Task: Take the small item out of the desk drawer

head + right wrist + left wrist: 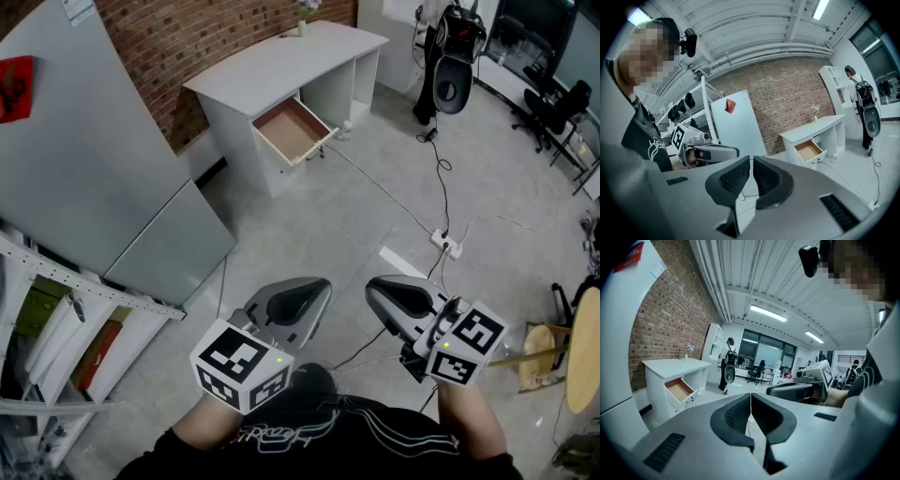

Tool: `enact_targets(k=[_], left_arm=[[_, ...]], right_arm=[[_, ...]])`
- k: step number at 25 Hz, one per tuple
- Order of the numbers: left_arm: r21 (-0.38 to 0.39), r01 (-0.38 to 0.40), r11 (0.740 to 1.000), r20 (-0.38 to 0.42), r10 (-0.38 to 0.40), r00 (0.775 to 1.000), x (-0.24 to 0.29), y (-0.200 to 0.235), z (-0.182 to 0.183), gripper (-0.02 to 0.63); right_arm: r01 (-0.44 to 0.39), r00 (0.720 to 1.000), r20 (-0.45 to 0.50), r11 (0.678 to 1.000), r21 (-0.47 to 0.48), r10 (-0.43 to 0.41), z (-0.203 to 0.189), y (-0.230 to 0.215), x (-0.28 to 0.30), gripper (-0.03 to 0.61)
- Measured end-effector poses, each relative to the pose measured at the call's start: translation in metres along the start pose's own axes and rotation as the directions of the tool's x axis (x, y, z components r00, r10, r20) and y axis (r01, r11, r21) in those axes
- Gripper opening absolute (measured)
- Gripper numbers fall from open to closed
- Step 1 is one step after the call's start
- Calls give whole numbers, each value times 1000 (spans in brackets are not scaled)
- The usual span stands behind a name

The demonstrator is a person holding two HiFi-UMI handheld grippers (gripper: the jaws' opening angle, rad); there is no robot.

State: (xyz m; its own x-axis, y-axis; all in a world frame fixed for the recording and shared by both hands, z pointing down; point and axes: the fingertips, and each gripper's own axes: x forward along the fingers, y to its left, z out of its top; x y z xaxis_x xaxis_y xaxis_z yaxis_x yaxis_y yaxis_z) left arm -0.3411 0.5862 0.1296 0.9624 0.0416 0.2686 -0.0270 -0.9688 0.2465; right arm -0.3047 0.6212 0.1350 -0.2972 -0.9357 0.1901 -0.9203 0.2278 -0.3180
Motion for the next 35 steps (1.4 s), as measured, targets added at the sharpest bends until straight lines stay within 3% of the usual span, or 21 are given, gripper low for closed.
enact_targets(k=[10, 15, 21, 27, 35], left_arm=[[-2, 3, 1000, -8, -3, 1000, 13, 2, -4, 23], [-2, 6, 1000, -4, -6, 1000, 17, 3, -3, 23], [-41, 22, 999, -16, -23, 1000, 38, 25, -5, 23], [-65, 11, 998, -47, -14, 999, 87, 100, -2, 23], [-129, 6, 992, -104, -20, 994, 191, 284, 43, 23]], right_arm=[[3, 1000, 14, 1000, -18, -2, 0, -9, -1, 55], [0, 998, 69, 999, 42, -3, 2, -18, -4, 57], [16, 999, 30, 999, 38, -17, -10, -44, 11, 57], [45, 999, 1, 996, 72, -46, 0, -114, 60, 57], [67, 996, -61, 990, 125, -60, 61, -267, 207, 57]])
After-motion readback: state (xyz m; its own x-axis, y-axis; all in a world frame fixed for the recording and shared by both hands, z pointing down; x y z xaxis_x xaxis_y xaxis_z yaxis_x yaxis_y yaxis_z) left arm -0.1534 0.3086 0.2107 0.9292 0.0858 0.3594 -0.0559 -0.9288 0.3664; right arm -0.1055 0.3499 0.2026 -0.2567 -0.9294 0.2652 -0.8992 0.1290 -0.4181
